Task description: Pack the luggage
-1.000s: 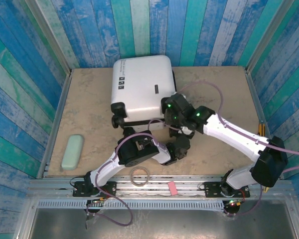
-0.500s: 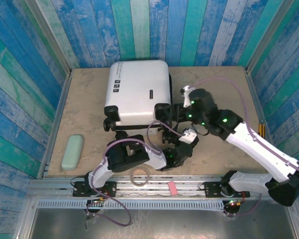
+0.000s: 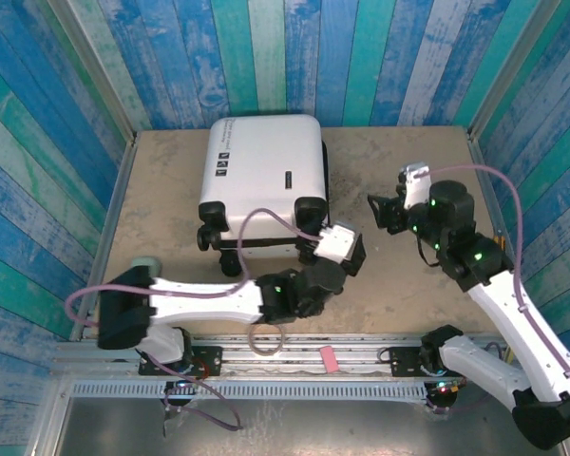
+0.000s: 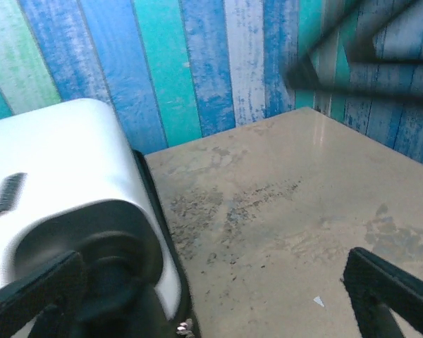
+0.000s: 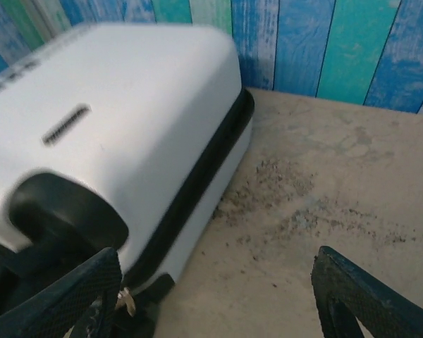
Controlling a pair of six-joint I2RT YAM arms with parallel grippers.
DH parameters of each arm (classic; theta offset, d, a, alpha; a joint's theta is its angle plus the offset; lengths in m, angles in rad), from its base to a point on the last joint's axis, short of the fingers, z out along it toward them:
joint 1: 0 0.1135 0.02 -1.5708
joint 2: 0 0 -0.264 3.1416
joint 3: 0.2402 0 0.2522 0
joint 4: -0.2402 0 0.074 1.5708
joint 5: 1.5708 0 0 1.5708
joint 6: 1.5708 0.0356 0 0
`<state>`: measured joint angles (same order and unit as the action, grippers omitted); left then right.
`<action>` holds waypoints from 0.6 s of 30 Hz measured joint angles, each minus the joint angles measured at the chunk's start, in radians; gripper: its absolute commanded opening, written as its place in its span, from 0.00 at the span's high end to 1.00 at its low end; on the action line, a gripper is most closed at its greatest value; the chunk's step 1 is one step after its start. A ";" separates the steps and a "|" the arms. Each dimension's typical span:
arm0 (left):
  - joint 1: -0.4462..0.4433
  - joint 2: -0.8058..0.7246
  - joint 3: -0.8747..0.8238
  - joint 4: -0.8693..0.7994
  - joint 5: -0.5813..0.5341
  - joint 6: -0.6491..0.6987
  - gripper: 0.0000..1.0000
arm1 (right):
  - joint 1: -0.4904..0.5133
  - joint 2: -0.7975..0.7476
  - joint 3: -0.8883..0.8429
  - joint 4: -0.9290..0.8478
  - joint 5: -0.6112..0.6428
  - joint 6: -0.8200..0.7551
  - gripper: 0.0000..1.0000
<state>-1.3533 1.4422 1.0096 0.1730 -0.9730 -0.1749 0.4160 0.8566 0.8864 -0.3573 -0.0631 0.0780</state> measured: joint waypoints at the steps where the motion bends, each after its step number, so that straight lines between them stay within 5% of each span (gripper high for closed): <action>1: 0.017 -0.042 0.036 -0.093 0.021 -0.043 0.03 | 0.000 -0.017 -0.049 0.028 -0.016 -0.016 0.27; 8: 0.096 -0.208 0.224 -0.564 0.125 -0.253 0.09 | 0.002 -0.080 -0.397 0.294 -0.201 -0.040 0.31; 18: 0.128 -0.064 0.328 -0.920 0.294 -0.462 0.01 | 0.195 0.010 -0.650 0.716 -0.196 -0.047 0.36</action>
<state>-1.2251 1.3777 1.3380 -0.7471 -0.6788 -0.6369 0.6113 0.8661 0.2363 0.3588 -0.2588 0.0315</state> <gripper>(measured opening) 0.990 0.671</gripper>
